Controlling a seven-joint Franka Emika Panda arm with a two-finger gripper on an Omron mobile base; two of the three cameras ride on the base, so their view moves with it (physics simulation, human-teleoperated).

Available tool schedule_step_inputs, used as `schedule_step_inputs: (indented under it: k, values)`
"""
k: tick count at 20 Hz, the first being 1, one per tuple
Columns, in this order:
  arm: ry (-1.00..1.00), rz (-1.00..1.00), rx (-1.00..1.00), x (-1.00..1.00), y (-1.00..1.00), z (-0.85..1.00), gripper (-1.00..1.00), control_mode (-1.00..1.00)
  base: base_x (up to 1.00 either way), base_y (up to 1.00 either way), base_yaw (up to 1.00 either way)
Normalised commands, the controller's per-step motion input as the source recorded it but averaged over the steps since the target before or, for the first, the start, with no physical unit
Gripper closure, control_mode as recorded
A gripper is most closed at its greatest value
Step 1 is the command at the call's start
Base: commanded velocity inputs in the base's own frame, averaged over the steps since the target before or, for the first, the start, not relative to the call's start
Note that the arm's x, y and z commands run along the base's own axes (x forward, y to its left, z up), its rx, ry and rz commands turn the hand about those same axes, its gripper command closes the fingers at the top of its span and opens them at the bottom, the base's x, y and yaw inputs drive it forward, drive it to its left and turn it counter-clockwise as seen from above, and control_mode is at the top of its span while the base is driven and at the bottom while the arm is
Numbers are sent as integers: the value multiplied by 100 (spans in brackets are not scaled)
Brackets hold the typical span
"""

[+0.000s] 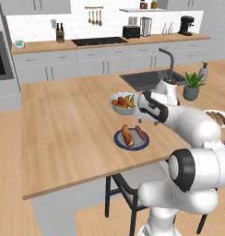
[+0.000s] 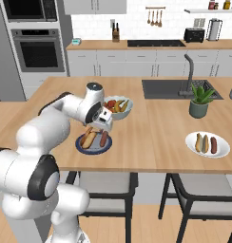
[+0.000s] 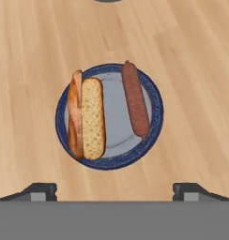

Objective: Place one bun and one sausage from the bowl on each plate.

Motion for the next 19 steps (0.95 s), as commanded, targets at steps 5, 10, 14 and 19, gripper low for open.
schedule_step_inputs:
  k: [5,10,14,19]
  values:
    - [23,-8,0,-87,-69,96,-100,-100,0,0,0]
    - [20,-15,0,-88,-100,30,-100,-100,0,0,0]
    - [11,-14,0,-96,-100,-2,-100,-100,0,0,0]
    - [10,-14,-2,-68,-100,-37,-100,-100,0,0,0]
